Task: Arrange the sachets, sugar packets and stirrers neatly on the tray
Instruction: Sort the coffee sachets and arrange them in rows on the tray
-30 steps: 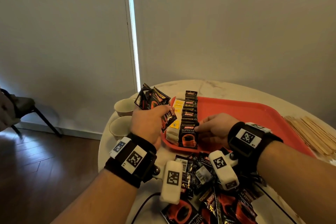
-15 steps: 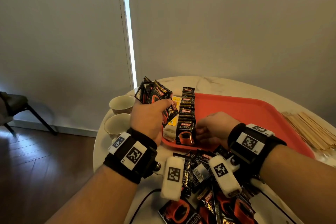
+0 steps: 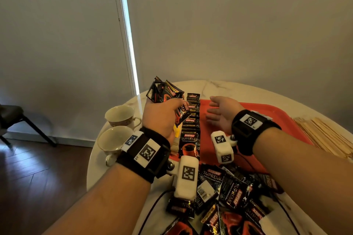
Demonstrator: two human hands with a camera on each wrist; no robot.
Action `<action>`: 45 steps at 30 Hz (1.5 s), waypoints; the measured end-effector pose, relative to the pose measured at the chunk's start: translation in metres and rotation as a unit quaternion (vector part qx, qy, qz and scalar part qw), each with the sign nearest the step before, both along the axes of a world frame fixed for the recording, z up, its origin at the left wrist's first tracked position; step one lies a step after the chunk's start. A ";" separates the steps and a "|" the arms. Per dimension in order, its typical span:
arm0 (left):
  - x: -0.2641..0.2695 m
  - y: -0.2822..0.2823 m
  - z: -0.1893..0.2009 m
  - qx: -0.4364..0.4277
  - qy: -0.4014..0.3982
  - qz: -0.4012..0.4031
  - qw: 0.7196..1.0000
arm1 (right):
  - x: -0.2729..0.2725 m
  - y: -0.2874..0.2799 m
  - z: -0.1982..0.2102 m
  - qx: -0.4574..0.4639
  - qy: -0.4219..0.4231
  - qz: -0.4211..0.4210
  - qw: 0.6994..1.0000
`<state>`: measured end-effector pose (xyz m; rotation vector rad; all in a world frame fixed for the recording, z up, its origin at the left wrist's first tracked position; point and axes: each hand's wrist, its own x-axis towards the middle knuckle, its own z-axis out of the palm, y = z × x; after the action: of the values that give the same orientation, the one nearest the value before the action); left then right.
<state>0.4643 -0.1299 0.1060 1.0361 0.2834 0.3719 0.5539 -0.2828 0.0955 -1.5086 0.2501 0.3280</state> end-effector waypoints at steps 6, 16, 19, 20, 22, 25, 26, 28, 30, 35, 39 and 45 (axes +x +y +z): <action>0.032 -0.008 0.005 -0.003 0.002 0.012 1.000 | 0.013 -0.006 -0.006 -0.044 0.052 0.047 0.997; 0.061 -0.013 -0.001 -0.029 0.013 0.003 0.999 | 0.019 -0.005 -0.012 -0.068 0.047 0.076 0.994; 0.067 -0.010 -0.002 -0.052 0.012 0.002 0.999 | 0.037 -0.009 -0.010 -0.038 0.039 0.049 0.997; 0.069 -0.009 -0.001 -0.059 0.011 0.004 0.998 | 0.044 -0.009 -0.008 -0.020 0.039 0.042 0.998; 0.073 -0.010 0.000 -0.066 0.013 0.013 0.998 | 0.058 -0.009 -0.008 0.006 0.036 0.030 0.999; 0.080 -0.011 -0.002 -0.056 0.009 0.030 0.998 | 0.074 -0.002 -0.009 0.020 0.030 0.025 0.999; 0.081 -0.011 -0.003 -0.054 0.010 0.030 0.998 | 0.078 0.001 -0.009 0.023 0.029 0.023 0.999; 0.086 -0.011 -0.006 -0.054 0.011 0.021 0.998 | 0.087 0.005 -0.010 0.022 0.025 0.021 0.999; 0.088 -0.011 -0.009 -0.053 0.022 0.011 0.998 | 0.094 0.008 -0.009 0.012 0.016 0.024 1.000; 0.088 -0.011 -0.016 -0.074 0.031 -0.007 0.997 | 0.105 0.010 -0.011 -0.021 0.002 0.050 0.999; 0.089 -0.009 -0.024 -0.054 0.048 0.002 0.997 | 0.103 0.004 -0.010 -0.015 0.001 0.047 0.999; 0.084 -0.006 -0.027 -0.034 0.051 -0.013 0.998 | 0.054 -0.010 0.010 -0.011 -0.032 0.157 0.987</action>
<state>0.5486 -0.1354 0.0795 0.9933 0.3715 0.2835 0.6077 -0.2925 0.1058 -1.5791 -0.0369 0.5279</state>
